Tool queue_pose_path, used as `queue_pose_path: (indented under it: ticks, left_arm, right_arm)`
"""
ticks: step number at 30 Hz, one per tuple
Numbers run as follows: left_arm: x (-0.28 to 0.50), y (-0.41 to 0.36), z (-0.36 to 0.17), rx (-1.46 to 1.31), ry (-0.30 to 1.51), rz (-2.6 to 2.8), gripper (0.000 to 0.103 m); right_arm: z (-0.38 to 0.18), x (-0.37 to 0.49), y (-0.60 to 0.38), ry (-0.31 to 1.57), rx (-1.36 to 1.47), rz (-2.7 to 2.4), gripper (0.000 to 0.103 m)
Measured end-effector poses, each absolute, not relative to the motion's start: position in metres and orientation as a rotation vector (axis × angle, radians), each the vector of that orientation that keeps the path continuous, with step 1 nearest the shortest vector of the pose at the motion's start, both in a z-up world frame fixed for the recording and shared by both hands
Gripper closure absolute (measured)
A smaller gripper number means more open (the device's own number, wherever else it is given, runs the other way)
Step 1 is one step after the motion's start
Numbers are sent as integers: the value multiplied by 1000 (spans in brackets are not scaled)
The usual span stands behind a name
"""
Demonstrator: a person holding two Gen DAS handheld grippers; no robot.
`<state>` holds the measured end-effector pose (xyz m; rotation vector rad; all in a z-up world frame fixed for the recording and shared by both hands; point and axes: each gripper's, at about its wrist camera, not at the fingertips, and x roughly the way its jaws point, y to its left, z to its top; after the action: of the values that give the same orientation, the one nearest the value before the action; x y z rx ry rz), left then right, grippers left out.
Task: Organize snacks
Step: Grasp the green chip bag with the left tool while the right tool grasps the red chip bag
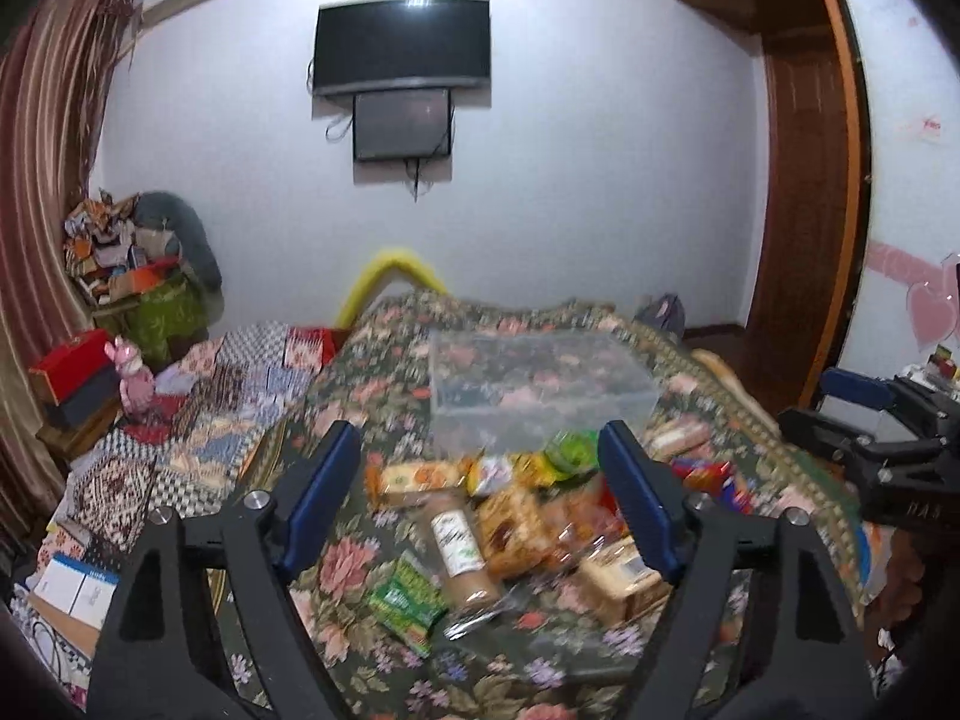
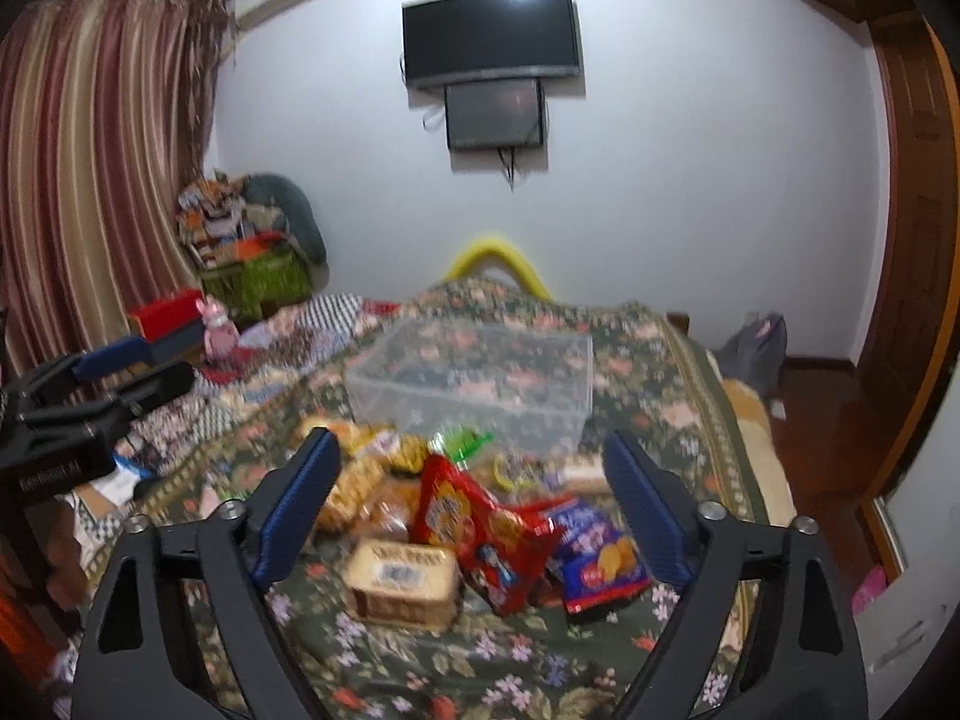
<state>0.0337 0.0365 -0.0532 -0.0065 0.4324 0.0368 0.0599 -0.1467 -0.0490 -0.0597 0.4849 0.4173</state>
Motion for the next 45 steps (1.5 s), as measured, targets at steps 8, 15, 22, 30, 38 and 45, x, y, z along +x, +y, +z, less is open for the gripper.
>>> queue_pose_path:
  ticks: [8,15,22,30,38,45]
  left_arm:
    - [64,73,-110,-51,642,44,36]
    - [87,88,-152,-101,782,23,36]
    - [102,105,-177,-130,837,55,36]
    - [106,115,-209,-214,913,9,36]
    - [102,101,-207,-162,875,-4,60]
    - [101,107,-201,-177,863,18,77]
  right_arm:
    - [-84,86,-154,627,-78,407,25]
    - [-106,111,-145,720,-74,417,29]
    - [-122,129,-138,793,-62,451,29]
    - [-139,140,-125,852,-61,488,28]
    - [-140,139,-125,848,-63,506,58]
    - [-135,140,-136,838,5,528,73]
